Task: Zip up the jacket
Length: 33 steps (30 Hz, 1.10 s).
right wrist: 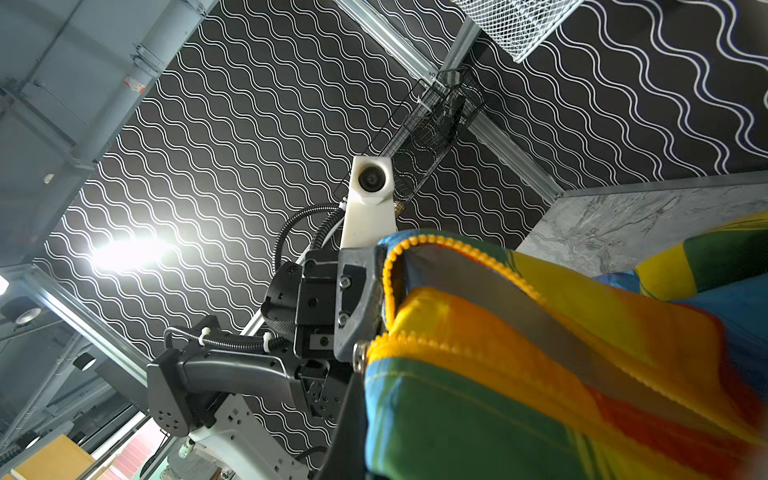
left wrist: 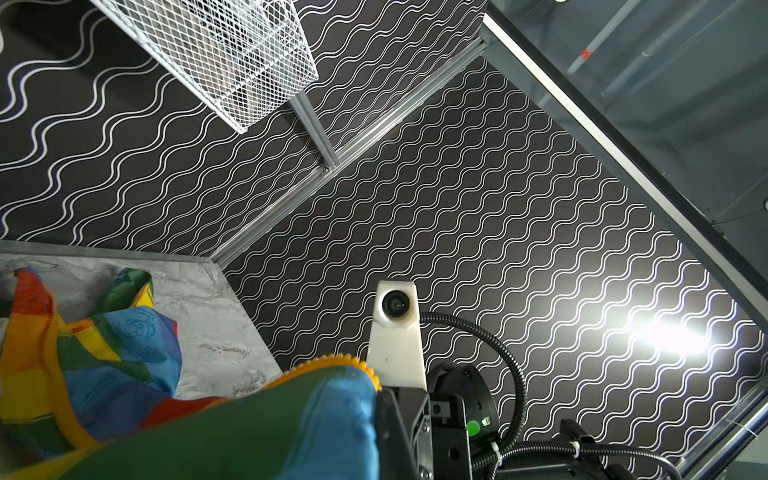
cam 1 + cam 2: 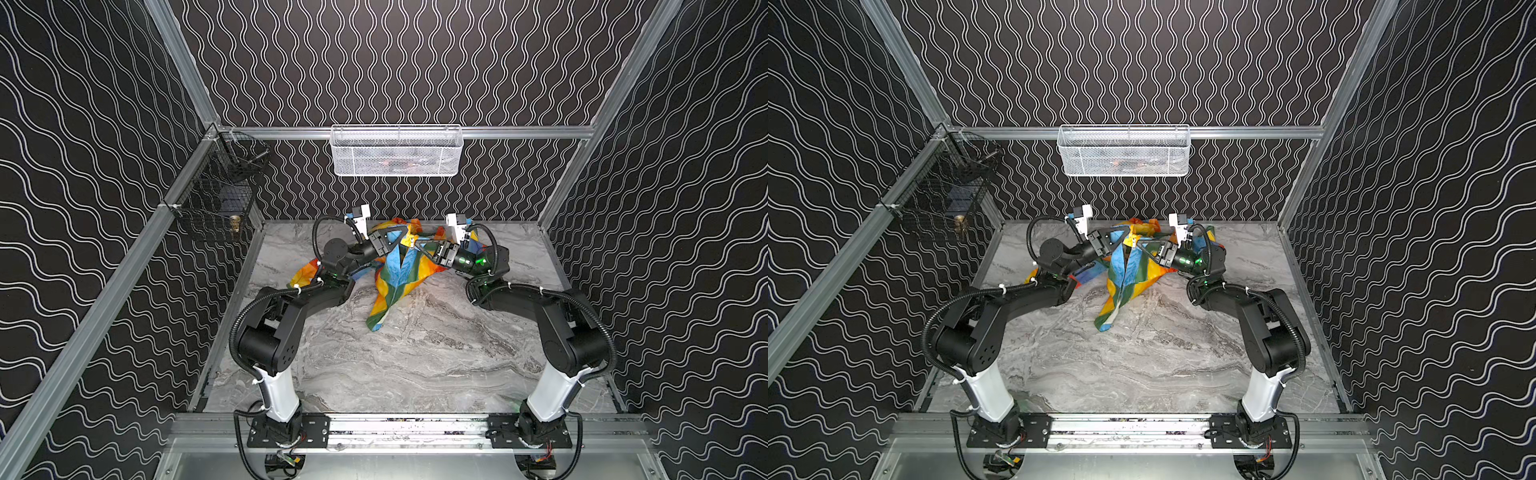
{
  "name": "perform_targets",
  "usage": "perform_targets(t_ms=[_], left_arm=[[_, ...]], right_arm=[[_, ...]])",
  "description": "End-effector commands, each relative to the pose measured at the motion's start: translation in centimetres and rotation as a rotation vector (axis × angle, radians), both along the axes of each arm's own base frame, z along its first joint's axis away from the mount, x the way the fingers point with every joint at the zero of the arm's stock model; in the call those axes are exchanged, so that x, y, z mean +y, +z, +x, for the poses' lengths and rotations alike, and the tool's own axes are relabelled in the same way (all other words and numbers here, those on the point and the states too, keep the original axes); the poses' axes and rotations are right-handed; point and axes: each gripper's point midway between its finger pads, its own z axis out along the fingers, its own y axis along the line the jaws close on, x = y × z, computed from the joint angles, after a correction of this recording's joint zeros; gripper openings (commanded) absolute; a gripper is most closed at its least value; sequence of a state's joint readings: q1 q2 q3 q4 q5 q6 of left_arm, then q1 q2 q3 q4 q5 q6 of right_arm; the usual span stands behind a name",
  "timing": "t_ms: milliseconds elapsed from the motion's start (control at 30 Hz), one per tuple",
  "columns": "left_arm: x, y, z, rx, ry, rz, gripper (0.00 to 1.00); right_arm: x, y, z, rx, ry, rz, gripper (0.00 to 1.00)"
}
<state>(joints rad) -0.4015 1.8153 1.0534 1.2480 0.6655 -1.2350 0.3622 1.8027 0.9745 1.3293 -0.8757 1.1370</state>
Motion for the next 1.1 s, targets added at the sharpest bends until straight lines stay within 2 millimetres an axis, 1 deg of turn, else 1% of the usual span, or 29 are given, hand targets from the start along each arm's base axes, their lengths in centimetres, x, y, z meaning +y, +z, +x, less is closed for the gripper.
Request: perform_targets(t_ms=[0,200,433,700,1067], left_arm=[[0.4,1.7,-0.7,-0.048,-0.005,-0.043,0.0],[0.3,1.5,-0.9,-0.035,-0.006,-0.059,0.0],[0.0,1.8,-1.1,-0.029,-0.012,-0.065,0.0],[-0.2,1.8,-1.1,-0.024,-0.019,-0.073,0.0],[-1.0,1.6,-1.4,-0.019,-0.042,-0.068,0.0]], right_arm=[[-0.3,1.5,-0.5,-0.071,-0.01,0.024,0.0],[-0.3,1.6,-0.4,-0.074,-0.014,0.024,0.0],[-0.3,0.9,-0.1,-0.065,-0.039,0.002,0.0],[-0.4,0.6,0.0,-0.066,-0.052,-0.01,0.0],[-0.6,0.9,-0.2,-0.081,-0.074,-0.024,0.0]])
